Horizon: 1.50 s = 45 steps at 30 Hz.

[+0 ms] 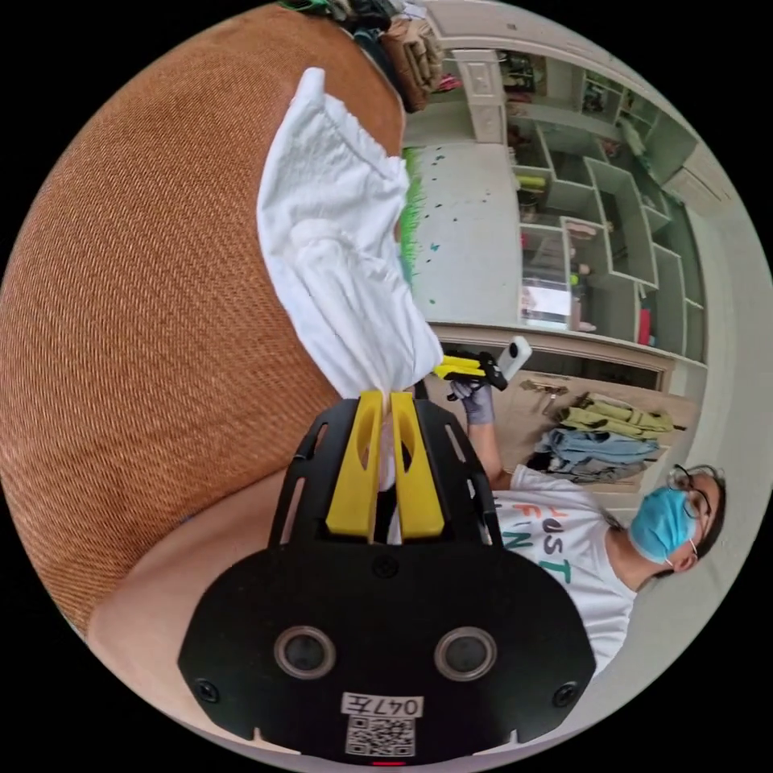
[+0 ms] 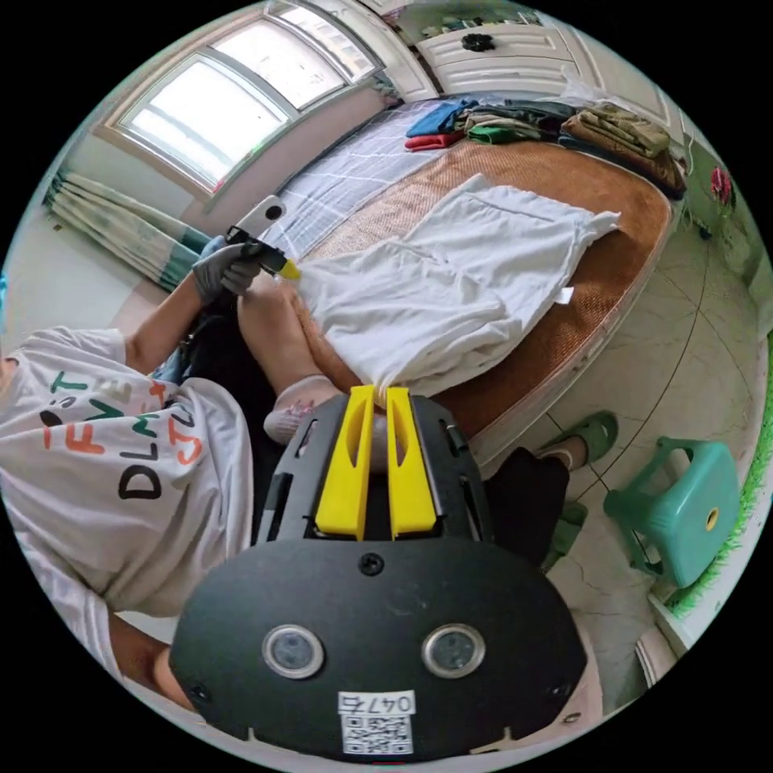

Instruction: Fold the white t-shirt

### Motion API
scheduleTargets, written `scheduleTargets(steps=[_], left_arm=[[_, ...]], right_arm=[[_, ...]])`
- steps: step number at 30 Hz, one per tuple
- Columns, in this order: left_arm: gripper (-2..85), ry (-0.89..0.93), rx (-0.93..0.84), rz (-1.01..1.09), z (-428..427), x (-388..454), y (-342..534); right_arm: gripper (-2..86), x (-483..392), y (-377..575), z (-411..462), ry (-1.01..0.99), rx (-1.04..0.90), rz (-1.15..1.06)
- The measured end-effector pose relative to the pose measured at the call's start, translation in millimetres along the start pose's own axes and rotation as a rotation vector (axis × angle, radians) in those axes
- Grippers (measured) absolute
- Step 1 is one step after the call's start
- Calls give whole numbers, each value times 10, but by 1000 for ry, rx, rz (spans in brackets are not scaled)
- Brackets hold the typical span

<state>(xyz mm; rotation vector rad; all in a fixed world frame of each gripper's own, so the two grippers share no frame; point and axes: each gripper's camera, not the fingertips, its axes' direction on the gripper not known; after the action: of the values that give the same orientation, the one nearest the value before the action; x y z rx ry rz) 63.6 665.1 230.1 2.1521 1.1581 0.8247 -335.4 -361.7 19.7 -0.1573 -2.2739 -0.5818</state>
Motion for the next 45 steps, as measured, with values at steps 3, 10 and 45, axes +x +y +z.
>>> scheduleTargets(steps=[3, 10, 45], left_arm=[[-9, 119, 50, 16, -235, 51, 424], [-4, 393, 225, -46, -661, -175, 587], [133, -178, 245, -62, -1463, -627, -749]], right_arm=[[4, -54, 134, -368, -138, 37, -23], [1, 327, 159, -838, -308, 216, 51], [116, 2852, 2, -428, -224, 477, 409]])
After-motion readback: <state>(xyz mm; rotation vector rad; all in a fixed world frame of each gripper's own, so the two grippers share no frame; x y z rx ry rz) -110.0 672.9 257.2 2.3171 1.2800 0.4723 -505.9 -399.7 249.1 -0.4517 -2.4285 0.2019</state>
